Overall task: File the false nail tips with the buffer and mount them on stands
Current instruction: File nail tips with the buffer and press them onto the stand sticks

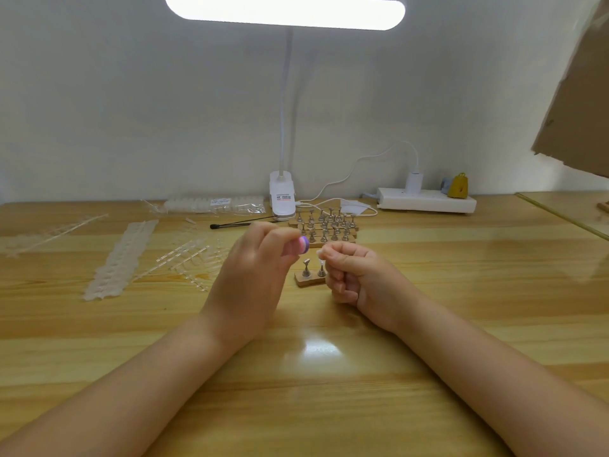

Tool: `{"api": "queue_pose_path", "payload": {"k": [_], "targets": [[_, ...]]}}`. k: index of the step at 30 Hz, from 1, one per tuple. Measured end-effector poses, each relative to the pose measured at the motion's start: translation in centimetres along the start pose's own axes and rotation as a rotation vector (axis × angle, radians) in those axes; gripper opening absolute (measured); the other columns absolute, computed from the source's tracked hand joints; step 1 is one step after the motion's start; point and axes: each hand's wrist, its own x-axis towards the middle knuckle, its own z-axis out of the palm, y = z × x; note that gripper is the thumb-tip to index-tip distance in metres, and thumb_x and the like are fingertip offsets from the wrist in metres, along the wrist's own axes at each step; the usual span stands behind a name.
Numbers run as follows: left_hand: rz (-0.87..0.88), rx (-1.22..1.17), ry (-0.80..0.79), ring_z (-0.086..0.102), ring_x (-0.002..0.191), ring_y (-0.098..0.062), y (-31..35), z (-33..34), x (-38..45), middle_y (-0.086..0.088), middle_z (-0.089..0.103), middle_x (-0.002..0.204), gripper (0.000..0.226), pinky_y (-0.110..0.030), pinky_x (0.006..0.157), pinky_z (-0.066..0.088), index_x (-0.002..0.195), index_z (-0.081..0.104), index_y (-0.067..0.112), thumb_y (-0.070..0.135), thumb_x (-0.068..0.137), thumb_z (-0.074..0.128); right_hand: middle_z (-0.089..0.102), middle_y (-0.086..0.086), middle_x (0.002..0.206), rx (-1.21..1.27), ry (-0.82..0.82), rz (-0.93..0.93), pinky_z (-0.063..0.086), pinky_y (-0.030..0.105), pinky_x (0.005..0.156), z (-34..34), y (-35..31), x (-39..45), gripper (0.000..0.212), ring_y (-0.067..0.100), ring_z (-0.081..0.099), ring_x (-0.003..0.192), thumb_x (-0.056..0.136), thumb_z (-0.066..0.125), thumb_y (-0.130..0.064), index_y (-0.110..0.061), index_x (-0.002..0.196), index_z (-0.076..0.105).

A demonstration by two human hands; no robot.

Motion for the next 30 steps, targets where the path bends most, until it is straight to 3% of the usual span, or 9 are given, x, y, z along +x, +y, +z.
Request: {"api": "queue_pose_path", "payload": {"k": [4, 7, 9, 12, 15, 19, 23, 26, 30], "targets": [[0.092, 0.018, -0.069, 0.057, 0.083, -0.023, 1.3, 0.3, 0.0, -0.009, 0.058, 0.096, 0.017, -0.036, 0.075, 0.049, 0.108, 0.051, 0.020, 0.023, 0.092, 0.055, 0.040, -0.002, 0.058, -0.026, -0.041, 0.007, 0.019, 0.019, 0.043, 0.0, -0.1, 0.0, 0.009, 0.009, 0.038, 0.049, 0.083, 0.057, -0.016, -0.014, 0.077, 0.062], [0.016, 0.139, -0.045, 0.054, 0.080, -0.025, 0.5, 0.0, -0.1, -0.009, 0.056, 0.093, 0.018, -0.042, 0.071, 0.051, 0.104, 0.059, 0.015, 0.014, 0.088, 0.066, 0.036, -0.004, 0.058, -0.019, -0.056, 0.045, 0.019, 0.020, 0.045, -0.1, -0.3, 0.1, 0.017, 0.009, 0.039, 0.050, 0.081, 0.058, -0.020, -0.021, 0.065, 0.065], [0.074, 0.157, 0.002, 0.055, 0.080, -0.027, 0.3, 0.0, -0.1, -0.011, 0.057, 0.093, 0.018, -0.039, 0.071, 0.050, 0.106, 0.057, 0.013, 0.016, 0.089, 0.063, 0.036, -0.004, 0.058, -0.026, -0.066, 0.046, 0.019, 0.020, 0.044, -0.1, -0.3, 0.1, 0.020, 0.009, 0.039, 0.050, 0.080, 0.061, -0.020, -0.023, 0.062, 0.066], [0.188, 0.107, -0.046, 0.055, 0.082, -0.025, 1.1, 0.5, -0.2, -0.008, 0.055, 0.098, 0.026, -0.034, 0.076, 0.046, 0.111, 0.051, 0.020, 0.017, 0.088, 0.063, 0.039, -0.001, 0.061, -0.038, -0.080, 0.029, 0.020, 0.018, 0.042, -0.1, -0.1, 0.2, 0.006, 0.008, 0.039, 0.049, 0.078, 0.061, -0.014, -0.015, 0.073, 0.065], [0.089, 0.091, -0.124, 0.056, 0.083, -0.026, 1.1, 0.2, -0.2, -0.008, 0.056, 0.098, 0.019, -0.038, 0.075, 0.050, 0.109, 0.053, 0.021, 0.022, 0.090, 0.058, 0.039, -0.003, 0.060, -0.023, -0.107, 0.052, 0.024, 0.016, 0.041, -0.4, -0.2, 0.2, 0.004, 0.008, 0.041, 0.050, 0.079, 0.062, -0.016, -0.015, 0.076, 0.062], [-0.009, 0.035, -0.065, 0.061, 0.082, -0.030, 0.6, -0.3, 0.0, -0.015, 0.060, 0.096, 0.019, -0.047, 0.072, 0.053, 0.103, 0.065, -0.001, 0.012, 0.089, 0.061, 0.040, -0.004, 0.059, 0.019, -0.085, 0.047, 0.026, 0.016, 0.041, -0.5, 0.0, 0.3, 0.011, 0.009, 0.042, 0.051, 0.082, 0.059, -0.019, -0.020, 0.073, 0.066], [-0.018, -0.100, -0.115, 0.061, 0.090, -0.027, 1.7, 0.1, 0.1, -0.015, 0.060, 0.103, 0.026, -0.037, 0.080, 0.052, 0.109, 0.061, -0.006, 0.014, 0.093, 0.057, 0.041, -0.003, 0.062, 0.029, -0.111, 0.013, 0.026, 0.016, 0.042, -0.6, 0.1, 0.2, 0.003, 0.009, 0.042, 0.052, 0.084, 0.061, -0.019, -0.017, 0.083, 0.062], [-0.083, -0.085, -0.176, 0.062, 0.089, -0.028, 1.3, 0.0, -0.3, -0.014, 0.063, 0.103, 0.023, -0.043, 0.079, 0.052, 0.112, 0.062, -0.004, 0.008, 0.092, 0.058, 0.042, -0.003, 0.062, 0.063, -0.101, 0.020, 0.028, 0.016, 0.041, -0.8, 0.0, 0.1, 0.002, 0.009, 0.043, 0.052, 0.084, 0.059, -0.017, -0.016, 0.085, 0.059], [-0.057, -0.130, -0.076, 0.060, 0.093, -0.019, 1.3, -0.2, 0.2, -0.013, 0.061, 0.104, 0.026, -0.029, 0.085, 0.050, 0.115, 0.059, -0.004, 0.005, 0.090, 0.058, 0.043, -0.003, 0.062, 0.031, -0.091, 0.006, 0.026, 0.016, 0.041, -0.6, 0.1, 0.1, 0.005, 0.009, 0.042, 0.052, 0.084, 0.059, -0.018, -0.015, 0.087, 0.057]]}}
